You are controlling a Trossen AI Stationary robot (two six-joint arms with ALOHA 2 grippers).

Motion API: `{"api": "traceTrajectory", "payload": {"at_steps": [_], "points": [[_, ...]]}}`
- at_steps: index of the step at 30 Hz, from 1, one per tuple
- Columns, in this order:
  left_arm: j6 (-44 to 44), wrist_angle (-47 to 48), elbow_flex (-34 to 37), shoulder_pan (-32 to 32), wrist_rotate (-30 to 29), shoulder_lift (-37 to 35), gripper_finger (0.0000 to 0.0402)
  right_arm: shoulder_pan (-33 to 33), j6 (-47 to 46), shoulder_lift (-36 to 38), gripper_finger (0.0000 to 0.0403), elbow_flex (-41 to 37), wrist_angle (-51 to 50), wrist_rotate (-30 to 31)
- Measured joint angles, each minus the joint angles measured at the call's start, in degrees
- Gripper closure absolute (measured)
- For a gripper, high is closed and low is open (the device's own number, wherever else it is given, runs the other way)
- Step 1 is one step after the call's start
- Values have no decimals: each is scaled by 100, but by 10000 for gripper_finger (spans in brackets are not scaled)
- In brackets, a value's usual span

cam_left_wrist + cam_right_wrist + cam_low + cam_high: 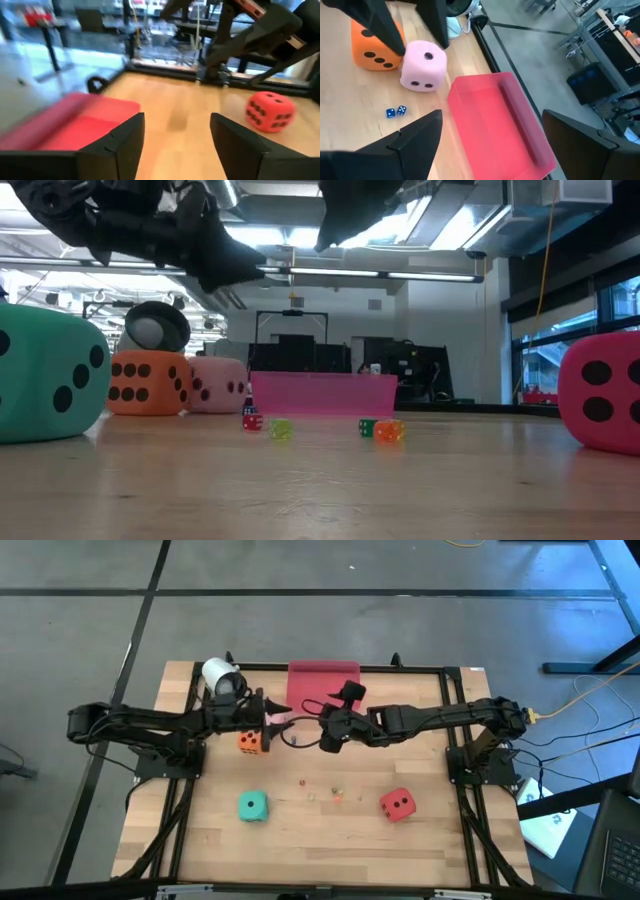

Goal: Pick & Place Dice
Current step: Put the big pink dice into the pink bin

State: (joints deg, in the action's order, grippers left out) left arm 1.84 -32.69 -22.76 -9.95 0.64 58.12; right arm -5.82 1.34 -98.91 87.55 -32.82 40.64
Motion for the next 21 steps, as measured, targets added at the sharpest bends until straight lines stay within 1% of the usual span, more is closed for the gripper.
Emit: {"api": "traceTrajectory", "payload": {"at_steps": [2,4,6,9,11,13,15,18,21], "points": [[-256,77,0,58,-243,-157,161,0,-95,0,62,0,-3,-10],[-419,420,-28,125,-494,-378,148,0,-167,0,62,2,-57,-21],[-461,1237,-207,207,-808,-668,136,0,-252,0,62,2,-184,-73],[-461,2935,-767,367,-1487,-1002,123,0,-380,0,62,2,-408,-81],[-421,3969,-1209,470,-1925,-1061,118,0,-393,0,62,1,-540,-113],[-303,4618,-1576,552,-2187,-1040,115,0,-391,0,62,0,-581,-155],[-152,4921,-1836,597,-2282,-963,114,0,-392,0,62,2,-576,-211],[49,5121,-2044,612,-2325,-784,115,0,-391,0,62,2,-579,-258],[384,5447,-2265,518,-2458,-544,115,0,-395,0,62,2,-638,-259]]}}
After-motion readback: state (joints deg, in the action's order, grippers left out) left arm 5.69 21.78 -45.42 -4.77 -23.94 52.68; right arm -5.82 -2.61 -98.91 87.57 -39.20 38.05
